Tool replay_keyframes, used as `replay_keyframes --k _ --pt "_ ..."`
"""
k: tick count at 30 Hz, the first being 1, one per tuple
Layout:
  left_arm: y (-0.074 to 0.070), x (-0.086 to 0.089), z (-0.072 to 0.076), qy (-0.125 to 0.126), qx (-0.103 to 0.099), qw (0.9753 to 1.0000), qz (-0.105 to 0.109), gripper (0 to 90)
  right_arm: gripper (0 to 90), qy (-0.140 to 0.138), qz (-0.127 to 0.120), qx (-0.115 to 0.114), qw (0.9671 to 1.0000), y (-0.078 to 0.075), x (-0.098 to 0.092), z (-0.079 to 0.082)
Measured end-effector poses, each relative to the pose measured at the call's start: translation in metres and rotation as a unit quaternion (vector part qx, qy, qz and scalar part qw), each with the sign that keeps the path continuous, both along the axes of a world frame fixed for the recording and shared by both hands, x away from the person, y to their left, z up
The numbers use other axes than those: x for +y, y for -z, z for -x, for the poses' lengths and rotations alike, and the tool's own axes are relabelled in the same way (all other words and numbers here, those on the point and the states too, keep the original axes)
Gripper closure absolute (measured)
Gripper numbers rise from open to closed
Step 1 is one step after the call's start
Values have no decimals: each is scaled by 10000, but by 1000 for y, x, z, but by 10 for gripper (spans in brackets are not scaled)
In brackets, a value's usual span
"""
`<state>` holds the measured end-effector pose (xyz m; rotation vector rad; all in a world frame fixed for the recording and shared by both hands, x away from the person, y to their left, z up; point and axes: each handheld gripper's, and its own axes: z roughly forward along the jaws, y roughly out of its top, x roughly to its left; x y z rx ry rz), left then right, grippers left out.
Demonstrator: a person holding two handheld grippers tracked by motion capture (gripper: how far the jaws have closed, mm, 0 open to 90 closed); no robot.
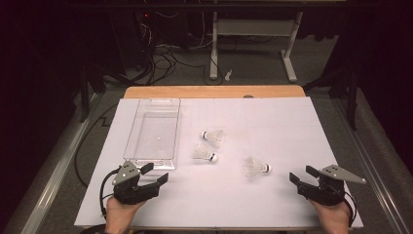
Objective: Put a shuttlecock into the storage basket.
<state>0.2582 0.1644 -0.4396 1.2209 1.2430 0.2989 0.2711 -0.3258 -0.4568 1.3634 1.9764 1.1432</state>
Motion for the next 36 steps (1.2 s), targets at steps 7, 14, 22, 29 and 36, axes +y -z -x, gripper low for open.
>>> replay_keyframes --k 7,14,22,29,36 --pt "-4 -7 0 128 -11 9999 12 332 307 -3 17 5 10000 0 0 0" --pt "-6 -10 -1 138 -28 9999 13 333 307 -5 30 5 10000 0 0 0" --pt "-9 -16 0 99 -103 9999 -37 332 305 13 74 -23 10000 0 1 1" --pt "-10 -19 -4 152 -25 9999 -45 334 305 25 44 -6 10000 0 0 0" --pt "-14 -23 -8 191 -59 9998 18 336 304 42 44 -9 10000 0 0 1"
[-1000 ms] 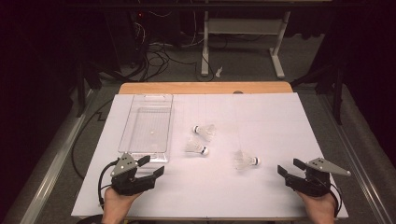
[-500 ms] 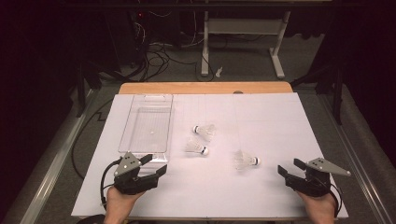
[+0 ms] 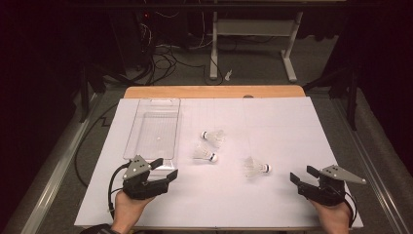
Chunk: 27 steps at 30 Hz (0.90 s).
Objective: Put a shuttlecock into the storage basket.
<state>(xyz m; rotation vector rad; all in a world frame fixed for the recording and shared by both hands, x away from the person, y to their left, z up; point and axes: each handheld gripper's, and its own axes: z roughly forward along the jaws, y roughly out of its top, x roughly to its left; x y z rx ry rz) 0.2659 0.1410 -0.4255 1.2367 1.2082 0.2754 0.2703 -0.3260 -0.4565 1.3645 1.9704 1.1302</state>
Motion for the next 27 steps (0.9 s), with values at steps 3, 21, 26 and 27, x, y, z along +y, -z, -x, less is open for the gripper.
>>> replay_keyframes --k 3,21,26,27 --pt "-1 -1 -3 7 -13 10000 21 337 303 7 -20 -3 10000 0 0 0" --pt "-5 -12 -13 42 6 10000 53 342 301 -4 -37 -33 10000 0 -1 0" --pt "-5 -15 -16 67 43 10000 17 341 301 -8 -49 -34 10000 0 -1 0" --pt "-5 -16 -17 50 38 10000 42 341 301 -9 -53 -35 10000 0 -1 0"
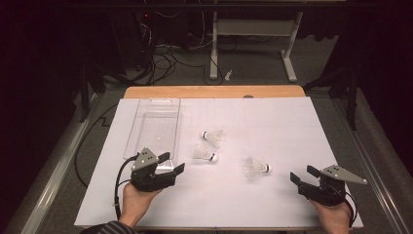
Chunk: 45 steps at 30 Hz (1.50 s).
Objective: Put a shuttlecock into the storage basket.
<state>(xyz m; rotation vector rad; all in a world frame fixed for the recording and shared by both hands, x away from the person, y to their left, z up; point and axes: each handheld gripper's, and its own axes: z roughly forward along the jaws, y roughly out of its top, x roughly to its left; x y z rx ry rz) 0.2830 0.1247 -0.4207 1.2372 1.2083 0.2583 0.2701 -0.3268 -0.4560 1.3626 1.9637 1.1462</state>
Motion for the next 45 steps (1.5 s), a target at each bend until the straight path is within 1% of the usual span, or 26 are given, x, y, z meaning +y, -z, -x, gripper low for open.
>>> replay_keyframes --k 6,12,13,23,24,25,28,31,32,39,45 --pt "0 -4 -3 30 -2 10000 -42 341 301 -1 -4 1 10000 0 0 0" --pt "-2 -9 -7 48 -2 10000 -7 342 301 -6 -8 6 10000 0 0 0" --pt "-2 -10 -8 67 -2 10000 -33 342 301 -4 -9 9 10000 0 0 0" --pt "-3 -18 -14 140 7 9999 -49 342 300 -12 -10 4 10000 0 0 0" --pt "-3 -20 -14 125 4 9999 -21 342 300 -15 -5 6 10000 0 0 0" --pt "-3 -20 -15 140 7 9999 -40 342 300 -18 -2 3 10000 0 0 0" --pt "-4 -22 -17 115 38 9999 -8 342 300 -21 -5 3 10000 0 0 0" --pt "-4 -23 -19 112 48 9999 -43 343 300 -27 -2 3 10000 0 0 0" --pt "-4 -24 -20 93 45 9999 -17 343 300 -28 0 5 10000 0 0 0" --pt "-4 -28 -23 124 35 9999 -58 344 300 -23 4 9 10000 0 1 0" --pt "-6 -35 -27 166 34 9998 -82 352 300 -25 3 7 10000 0 1 0"
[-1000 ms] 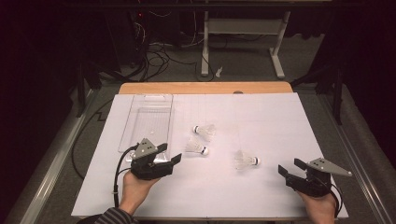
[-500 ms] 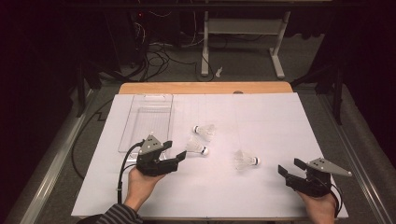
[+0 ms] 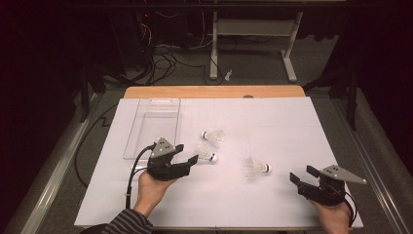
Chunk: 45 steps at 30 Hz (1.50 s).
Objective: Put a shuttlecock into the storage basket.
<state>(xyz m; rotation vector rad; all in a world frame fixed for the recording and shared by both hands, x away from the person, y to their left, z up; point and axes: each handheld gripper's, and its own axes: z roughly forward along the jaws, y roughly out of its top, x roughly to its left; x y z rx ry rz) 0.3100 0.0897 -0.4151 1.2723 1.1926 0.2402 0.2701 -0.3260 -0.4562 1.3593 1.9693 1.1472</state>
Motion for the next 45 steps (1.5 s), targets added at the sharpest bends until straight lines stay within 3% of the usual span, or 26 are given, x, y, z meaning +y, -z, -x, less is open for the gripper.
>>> replay_keyframes --k 12,15,24,33,41,45 --pt "-2 -14 -9 25 38 10000 -44 379 300 -11 7 0 10000 0 0 0" --pt "-1 -16 -12 13 25 9999 -154 378 300 -11 7 0 10000 0 0 0" --pt "-3 -20 -22 -106 130 9998 -127 367 301 -19 16 8 10000 0 0 0" --pt "-10 -25 -32 -320 293 9985 -341 354 301 -20 18 15 10000 0 0 0" --pt "-8 -30 -39 -302 561 9960 -633 366 300 -22 17 20 10000 0 0 0" --pt "-8 -31 -42 -306 598 9947 -782 375 301 -31 17 22 10000 0 0 0"
